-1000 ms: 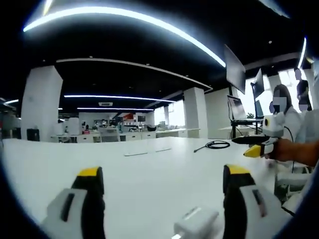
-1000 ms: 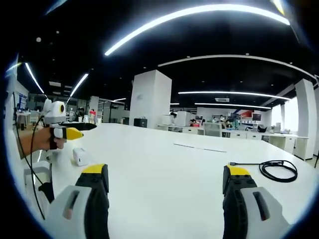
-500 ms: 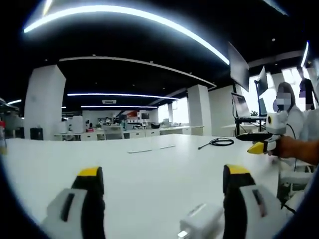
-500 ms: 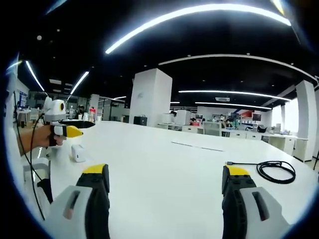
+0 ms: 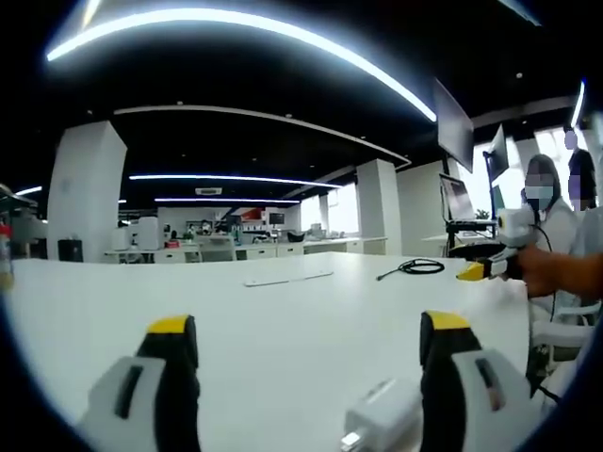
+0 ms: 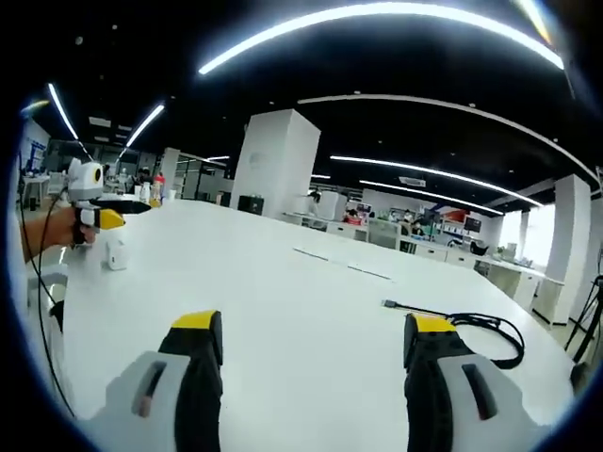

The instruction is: Plug the desk Type‑C cable into the charger adapter.

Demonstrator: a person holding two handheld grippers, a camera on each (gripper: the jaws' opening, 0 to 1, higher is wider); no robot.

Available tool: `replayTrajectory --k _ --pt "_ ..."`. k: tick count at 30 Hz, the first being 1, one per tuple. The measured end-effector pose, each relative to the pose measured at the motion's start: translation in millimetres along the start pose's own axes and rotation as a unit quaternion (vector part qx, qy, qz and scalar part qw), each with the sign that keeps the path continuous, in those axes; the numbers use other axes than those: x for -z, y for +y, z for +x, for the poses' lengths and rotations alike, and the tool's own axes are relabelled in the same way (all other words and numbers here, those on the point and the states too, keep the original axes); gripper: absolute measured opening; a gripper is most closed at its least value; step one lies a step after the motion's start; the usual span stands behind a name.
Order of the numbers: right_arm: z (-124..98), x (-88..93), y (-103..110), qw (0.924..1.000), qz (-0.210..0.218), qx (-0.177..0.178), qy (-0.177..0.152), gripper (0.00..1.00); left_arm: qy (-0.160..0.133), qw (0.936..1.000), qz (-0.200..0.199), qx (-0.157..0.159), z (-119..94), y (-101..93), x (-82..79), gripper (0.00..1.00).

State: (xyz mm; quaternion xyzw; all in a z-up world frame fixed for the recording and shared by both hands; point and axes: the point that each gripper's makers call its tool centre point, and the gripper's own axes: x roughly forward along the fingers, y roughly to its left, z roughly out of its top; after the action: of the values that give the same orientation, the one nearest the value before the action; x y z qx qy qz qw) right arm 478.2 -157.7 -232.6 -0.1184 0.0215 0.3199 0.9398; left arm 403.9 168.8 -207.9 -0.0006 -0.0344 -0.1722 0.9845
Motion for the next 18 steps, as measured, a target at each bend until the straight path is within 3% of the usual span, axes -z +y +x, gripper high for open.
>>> replayTrajectory --k 9,12,18 --pt "13 22.1 -36 0.9986 -0.022 -0.001 0.047 0.58 0.013 0.9998 0.015 -0.001 0 2.5 -0.3 0.99" --pt "15 23.1 -41 0.9982 -0.029 -0.006 0.052 0.49 0.014 0.9998 0.017 -0.002 -1 3.1 -0.8 1.0" --pt "23 27.8 -73 0.9958 -0.046 -0.004 0.079 0.35 0.018 0.9998 0.014 -0.002 -1 5.4 0.8 1.0"
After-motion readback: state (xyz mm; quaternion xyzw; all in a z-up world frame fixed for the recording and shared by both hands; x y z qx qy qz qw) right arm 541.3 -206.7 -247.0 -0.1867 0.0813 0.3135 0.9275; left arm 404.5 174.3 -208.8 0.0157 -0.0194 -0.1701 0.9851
